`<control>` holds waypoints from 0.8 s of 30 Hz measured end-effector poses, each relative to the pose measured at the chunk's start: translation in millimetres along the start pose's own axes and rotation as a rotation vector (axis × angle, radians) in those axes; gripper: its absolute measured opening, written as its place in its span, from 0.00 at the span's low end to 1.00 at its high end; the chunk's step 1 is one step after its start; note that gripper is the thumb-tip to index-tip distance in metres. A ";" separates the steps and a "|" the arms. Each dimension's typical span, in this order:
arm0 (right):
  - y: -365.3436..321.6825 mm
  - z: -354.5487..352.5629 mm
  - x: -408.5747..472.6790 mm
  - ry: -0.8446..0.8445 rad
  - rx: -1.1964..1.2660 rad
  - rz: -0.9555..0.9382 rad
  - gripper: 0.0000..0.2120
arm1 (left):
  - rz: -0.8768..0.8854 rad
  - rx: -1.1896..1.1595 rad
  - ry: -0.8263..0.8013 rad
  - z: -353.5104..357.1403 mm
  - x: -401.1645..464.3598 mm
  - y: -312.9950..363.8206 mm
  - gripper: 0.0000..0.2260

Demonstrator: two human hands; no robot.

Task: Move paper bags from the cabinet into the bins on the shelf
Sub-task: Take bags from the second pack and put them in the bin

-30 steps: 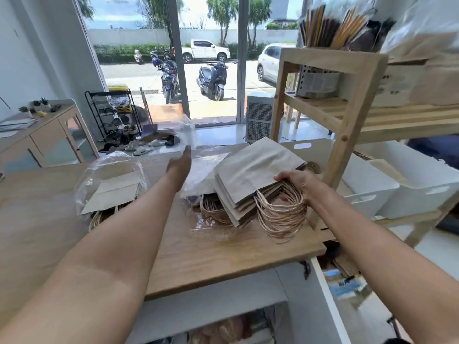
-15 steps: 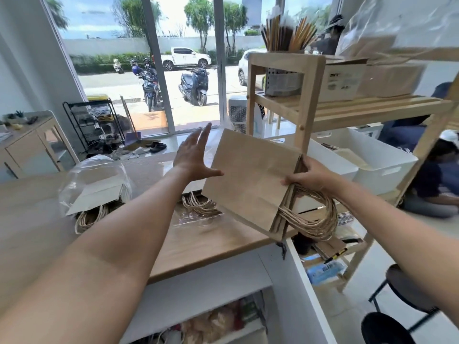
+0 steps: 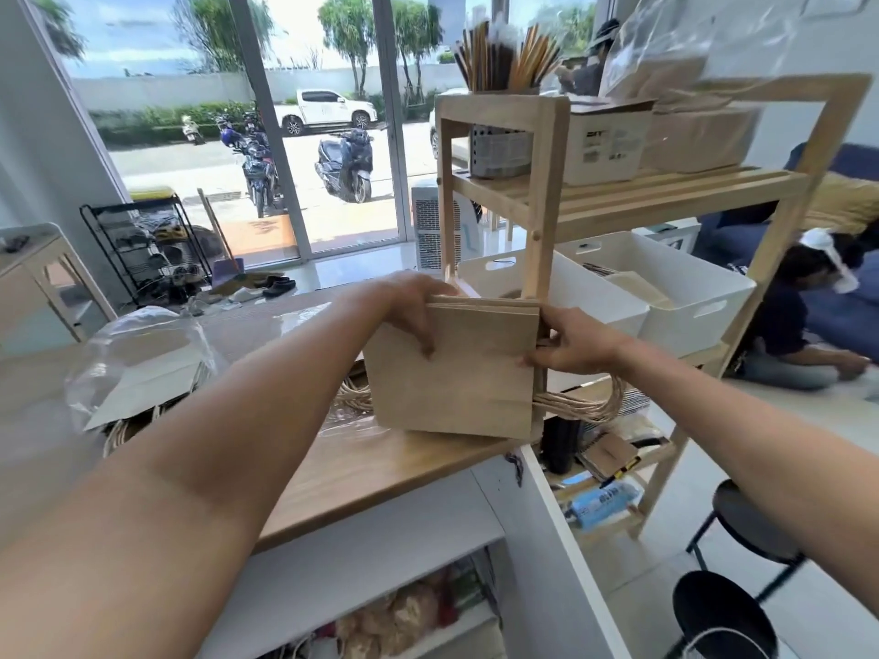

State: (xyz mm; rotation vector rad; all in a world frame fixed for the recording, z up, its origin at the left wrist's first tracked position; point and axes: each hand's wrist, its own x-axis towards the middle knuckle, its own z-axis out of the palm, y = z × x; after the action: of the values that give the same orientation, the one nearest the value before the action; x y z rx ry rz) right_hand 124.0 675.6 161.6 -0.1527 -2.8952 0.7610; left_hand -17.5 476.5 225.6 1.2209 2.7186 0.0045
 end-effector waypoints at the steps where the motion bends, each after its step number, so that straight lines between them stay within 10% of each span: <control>1: -0.1 -0.1 -2.6 -0.011 0.011 -0.004 0.35 | -0.005 -0.005 -0.022 2.1 0.8 3.3 0.37; 13: 10.4 -4.1 -10.8 0.034 0.174 0.153 0.42 | -0.029 0.060 0.073 25.1 0.2 17.2 0.21; 24: -41.2 -14.9 22.9 -0.197 0.305 0.000 0.21 | -0.188 -0.114 0.011 2.7 -48.6 -23.3 0.27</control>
State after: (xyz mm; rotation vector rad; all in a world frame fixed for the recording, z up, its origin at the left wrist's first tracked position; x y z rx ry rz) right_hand 101.4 650.1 197.4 -0.0446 -2.9083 1.2695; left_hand -2.7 424.6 228.4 0.9353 2.7881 0.1423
